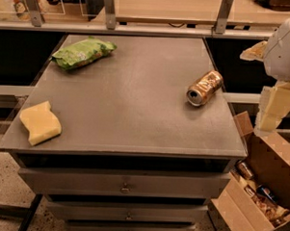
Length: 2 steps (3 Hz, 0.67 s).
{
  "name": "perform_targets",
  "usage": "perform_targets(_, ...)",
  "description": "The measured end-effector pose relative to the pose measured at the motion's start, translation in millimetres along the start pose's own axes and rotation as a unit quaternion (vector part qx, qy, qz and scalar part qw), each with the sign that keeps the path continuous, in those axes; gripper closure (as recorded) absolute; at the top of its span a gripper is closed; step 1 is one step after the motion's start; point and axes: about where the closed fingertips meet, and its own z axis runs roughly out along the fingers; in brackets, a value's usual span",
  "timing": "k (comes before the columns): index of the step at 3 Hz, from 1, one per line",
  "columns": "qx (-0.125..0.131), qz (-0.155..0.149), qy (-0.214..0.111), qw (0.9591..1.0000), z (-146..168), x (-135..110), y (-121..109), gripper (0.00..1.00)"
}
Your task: Move orange can near sponge
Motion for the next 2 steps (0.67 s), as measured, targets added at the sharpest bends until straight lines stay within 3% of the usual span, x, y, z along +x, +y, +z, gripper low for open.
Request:
perform_targets(1,0.014,-0.073,0.005,0.9972,21.4,-3.7,-21.5,0.0)
perform_targets(2,0.029,-0.135,0.021,0.9901,43.3,-10.4,-44.0,0.0)
